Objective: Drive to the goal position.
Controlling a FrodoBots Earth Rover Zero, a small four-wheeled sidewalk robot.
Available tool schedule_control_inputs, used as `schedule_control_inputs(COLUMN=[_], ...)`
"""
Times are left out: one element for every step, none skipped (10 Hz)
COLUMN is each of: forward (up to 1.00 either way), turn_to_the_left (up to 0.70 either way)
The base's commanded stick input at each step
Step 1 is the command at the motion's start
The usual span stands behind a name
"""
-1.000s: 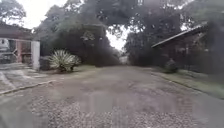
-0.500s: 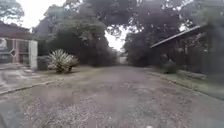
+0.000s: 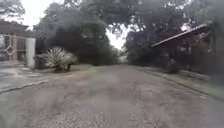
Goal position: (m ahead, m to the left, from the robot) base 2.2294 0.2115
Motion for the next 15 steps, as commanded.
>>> schedule_control_inputs(forward=[0.7, 0.7, 0.7, 0.7, 0.7, 0.7, 0.7, 0.7, 0.7, 0.7, 0.7, 0.7, 0.7, 0.7, 0.7], turn_to_the_left=[0.0, 0.0, 0.0, 0.0, 0.0, 0.0, 0.0, 0.0, 0.0, 0.0, 0.0, 0.0, 0.0, 0.0, 0.0])
